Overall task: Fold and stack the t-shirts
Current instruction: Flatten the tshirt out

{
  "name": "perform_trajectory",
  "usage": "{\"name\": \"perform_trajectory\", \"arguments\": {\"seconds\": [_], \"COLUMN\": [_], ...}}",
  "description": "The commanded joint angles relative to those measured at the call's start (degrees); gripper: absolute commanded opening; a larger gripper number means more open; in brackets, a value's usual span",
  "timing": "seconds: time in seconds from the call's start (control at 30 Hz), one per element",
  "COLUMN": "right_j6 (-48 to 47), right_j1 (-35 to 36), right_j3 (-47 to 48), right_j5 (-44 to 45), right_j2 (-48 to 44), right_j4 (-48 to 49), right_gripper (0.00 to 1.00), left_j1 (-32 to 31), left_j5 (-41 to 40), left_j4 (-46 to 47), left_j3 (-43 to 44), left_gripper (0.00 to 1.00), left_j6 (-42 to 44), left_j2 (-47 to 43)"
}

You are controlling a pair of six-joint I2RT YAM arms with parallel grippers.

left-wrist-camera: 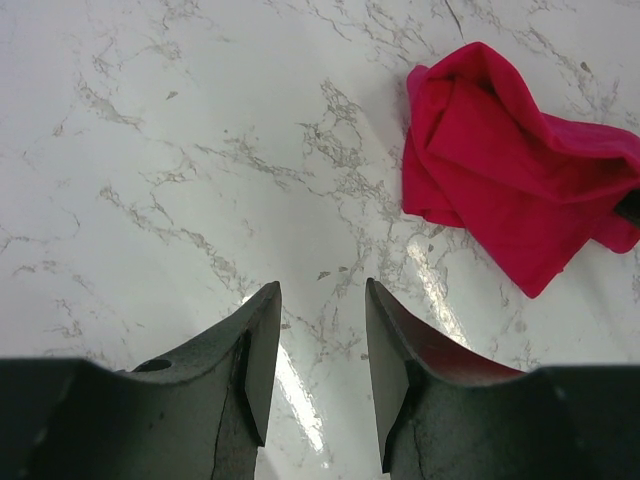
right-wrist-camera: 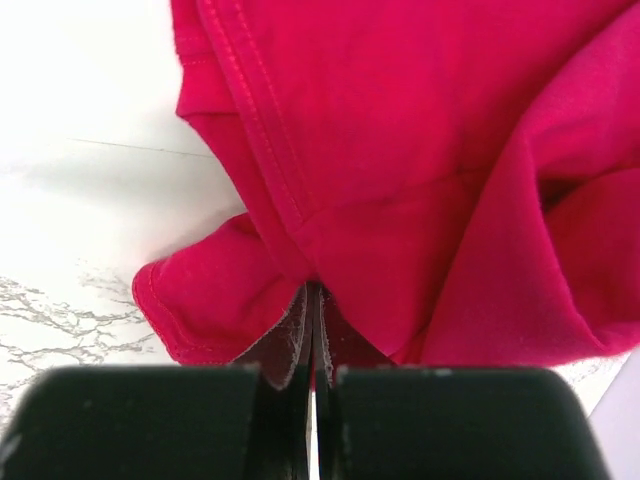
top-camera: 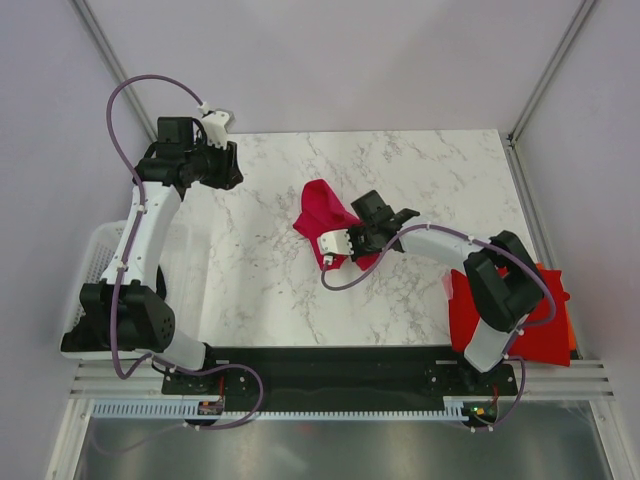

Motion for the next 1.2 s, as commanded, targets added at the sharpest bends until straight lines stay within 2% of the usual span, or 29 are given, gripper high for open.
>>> {"name": "perform_trajectory", "arguments": {"seconds": [0.0,0.1,0.27,0.33,0.47,0.5,0.6,0.7,1.03,1.13,1.17], "right_j6": [3.3,3.66,3.74,4.18,7.43,7.61,9.01,9.11,11.21,12.18,12.97], "right_j1": [0.22,0.4,0.4,0.31,0.4,0.49,0.49,0.49,0.49,0.49,0.49], "right_j3": [1.91,1.65,-0.63,-2.21,-2.48,-2.13,-1.34,-2.48,-2.74,-1.78,-1.51], "right_j5": [0.0,-0.61,2.1,2.81,1.68,1.24,2.63,4.39,7.73,8.52,8.87], "right_j2": [-3.78,-6.86,-9.15,-9.93,-11.96,-12.31,-11.26,-9.42,-3.36,-1.77,-1.68], "right_j4": [2.74,1.78,-0.33,-0.34,-0.69,-1.82,-4.03,-3.59,1.77,3.44,3.7], "right_gripper": [0.0,0.0,0.06,0.01,0.0,0.02,0.25,0.31,0.26,0.13,0.05], "left_j1": [0.33,0.33,0.33,0.33,0.33,0.41,0.41,0.41,0.94,1.12,1.12], "left_j5": [2.23,2.49,3.28,3.28,3.46,3.46,3.72,3.72,3.63,3.63,3.63], "left_j4": [1.35,1.88,2.23,2.32,2.41,2.41,2.58,2.58,2.5,2.58,2.5], "left_j3": [0.83,0.83,1.09,1.01,0.48,0.3,-0.14,-0.23,-1.72,-1.72,-1.72], "left_gripper": [0.47,0.47,0.47,0.47,0.47,0.47,0.47,0.47,0.47,0.47,0.47], "left_j6": [-1.42,-1.77,-2.21,-2.13,-2.3,-2.3,-2.56,-2.65,-2.57,-2.57,-2.48], "left_j2": [-1.22,-0.96,-0.78,-0.78,-1.13,-1.22,-1.48,-1.84,-3.24,-3.07,-3.07]}}
